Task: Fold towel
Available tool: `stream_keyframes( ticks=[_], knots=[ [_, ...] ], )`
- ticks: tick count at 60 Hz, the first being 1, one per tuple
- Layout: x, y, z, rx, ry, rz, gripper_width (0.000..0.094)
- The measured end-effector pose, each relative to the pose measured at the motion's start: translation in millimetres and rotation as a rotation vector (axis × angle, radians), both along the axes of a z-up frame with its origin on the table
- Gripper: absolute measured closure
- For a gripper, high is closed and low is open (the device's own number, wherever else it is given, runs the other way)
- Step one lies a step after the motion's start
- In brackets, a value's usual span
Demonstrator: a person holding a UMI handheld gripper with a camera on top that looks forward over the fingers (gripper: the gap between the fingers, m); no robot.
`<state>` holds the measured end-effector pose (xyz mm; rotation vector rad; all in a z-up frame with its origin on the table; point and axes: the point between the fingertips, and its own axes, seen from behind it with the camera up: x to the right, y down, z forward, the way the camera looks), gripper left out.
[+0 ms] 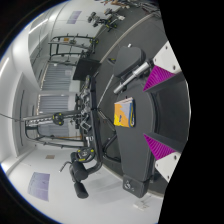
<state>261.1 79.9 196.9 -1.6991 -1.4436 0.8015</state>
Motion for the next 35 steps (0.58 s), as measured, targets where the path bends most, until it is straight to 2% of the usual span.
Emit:
stream_keyframes(
  ticks=[7, 35],
  knots=[
    [13.8, -6.2, -2.4, -0.040, 0.001, 0.002, 0.0083],
    [9.0, -3.9, 10.9, 0.004, 0.035, 0.023, 0.0085]
  ],
)
